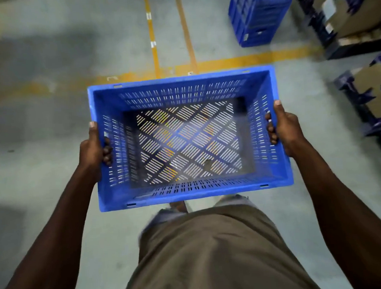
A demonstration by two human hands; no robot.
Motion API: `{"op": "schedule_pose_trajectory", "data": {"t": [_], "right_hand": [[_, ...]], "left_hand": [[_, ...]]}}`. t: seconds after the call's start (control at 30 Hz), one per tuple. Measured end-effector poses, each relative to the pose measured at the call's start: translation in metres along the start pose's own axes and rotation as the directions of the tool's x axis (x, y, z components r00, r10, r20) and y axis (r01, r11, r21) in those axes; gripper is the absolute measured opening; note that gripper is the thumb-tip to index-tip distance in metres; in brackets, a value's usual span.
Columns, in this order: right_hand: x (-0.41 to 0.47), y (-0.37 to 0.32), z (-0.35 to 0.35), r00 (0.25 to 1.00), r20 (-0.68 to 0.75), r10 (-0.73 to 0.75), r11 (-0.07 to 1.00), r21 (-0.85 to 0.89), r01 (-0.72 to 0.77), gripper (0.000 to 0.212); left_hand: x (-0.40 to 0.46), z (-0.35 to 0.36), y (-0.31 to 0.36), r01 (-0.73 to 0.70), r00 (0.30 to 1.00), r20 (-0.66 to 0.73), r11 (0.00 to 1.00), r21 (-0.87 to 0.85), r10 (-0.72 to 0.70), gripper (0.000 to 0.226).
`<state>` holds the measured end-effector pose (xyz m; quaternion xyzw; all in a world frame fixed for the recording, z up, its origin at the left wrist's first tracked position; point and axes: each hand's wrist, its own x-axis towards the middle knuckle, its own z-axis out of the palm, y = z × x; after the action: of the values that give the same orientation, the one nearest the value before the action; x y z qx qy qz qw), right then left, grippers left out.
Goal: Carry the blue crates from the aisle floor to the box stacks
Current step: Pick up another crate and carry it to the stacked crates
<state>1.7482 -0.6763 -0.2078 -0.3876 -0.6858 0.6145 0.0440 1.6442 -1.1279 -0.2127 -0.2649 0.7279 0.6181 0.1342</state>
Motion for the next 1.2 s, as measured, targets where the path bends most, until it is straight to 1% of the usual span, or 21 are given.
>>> {"op": "schedule_pose_trajectory", "data": {"t": [0.17,0.33,0.4,0.5,0.6,0.67,0.73,0.83,1.0,1.07,1.13,1.2], "right_hand": [[0.053,-0.058,0.064,0.999,-0.035,-0.029,0.999,0.04,0.03,0.067],[0.144,-0.098,0.113,0.994,-0.112,-0.004,0.998,0.066,0.012,0.063],[0.187,-0.11,0.126,0.989,-0.146,0.01,0.996,0.091,0.003,0.066],[0.249,-0.133,0.142,0.983,-0.174,0.058,0.994,0.102,-0.041,0.071],[0.309,-0.169,0.152,0.976,-0.199,0.088,0.989,0.134,-0.061,0.062],[0.341,-0.193,0.158,0.97,-0.219,0.105,0.987,0.146,-0.074,0.062],[0.377,-0.223,0.166,0.968,-0.229,0.105,0.982,0.177,-0.065,0.061],[0.436,-0.257,0.179,0.955,-0.276,0.111,0.979,0.195,-0.057,0.057],[0.555,-0.302,0.208,0.932,-0.342,0.123,0.97,0.241,-0.04,0.054],[0.606,-0.324,0.221,0.92,-0.369,0.132,0.968,0.248,-0.039,0.054],[0.651,-0.351,0.231,0.895,-0.412,0.172,0.963,0.262,-0.065,0.053],[0.689,-0.382,0.234,0.876,-0.447,0.18,0.957,0.286,-0.05,0.052]], "left_hand": [[0.096,0.0,0.079,-0.04,0.999,0.023,0.999,-0.003,0.04,0.062],[0.217,0.05,0.151,-0.055,0.995,0.082,0.998,0.029,0.053,0.064],[0.264,0.081,0.178,-0.065,0.992,0.114,0.996,0.056,0.058,0.064],[0.321,0.124,0.22,-0.067,0.992,0.117,0.994,0.09,0.056,0.061],[0.376,0.167,0.28,-0.089,0.983,0.172,0.99,0.104,0.071,0.061],[0.408,0.189,0.312,-0.086,0.982,0.18,0.989,0.122,0.064,0.061],[0.444,0.217,0.349,-0.093,0.973,0.222,0.988,0.126,0.064,0.062],[0.506,0.262,0.397,-0.116,0.966,0.246,0.984,0.139,0.079,0.065],[0.623,0.354,0.47,-0.156,0.94,0.328,0.975,0.156,0.098,0.064],[0.674,0.396,0.507,-0.168,0.928,0.36,0.971,0.169,0.097,0.064],[0.72,0.44,0.549,-0.177,0.917,0.388,0.964,0.197,0.089,0.063],[0.756,0.482,0.59,-0.189,0.899,0.43,0.962,0.199,0.088,0.062]]}}
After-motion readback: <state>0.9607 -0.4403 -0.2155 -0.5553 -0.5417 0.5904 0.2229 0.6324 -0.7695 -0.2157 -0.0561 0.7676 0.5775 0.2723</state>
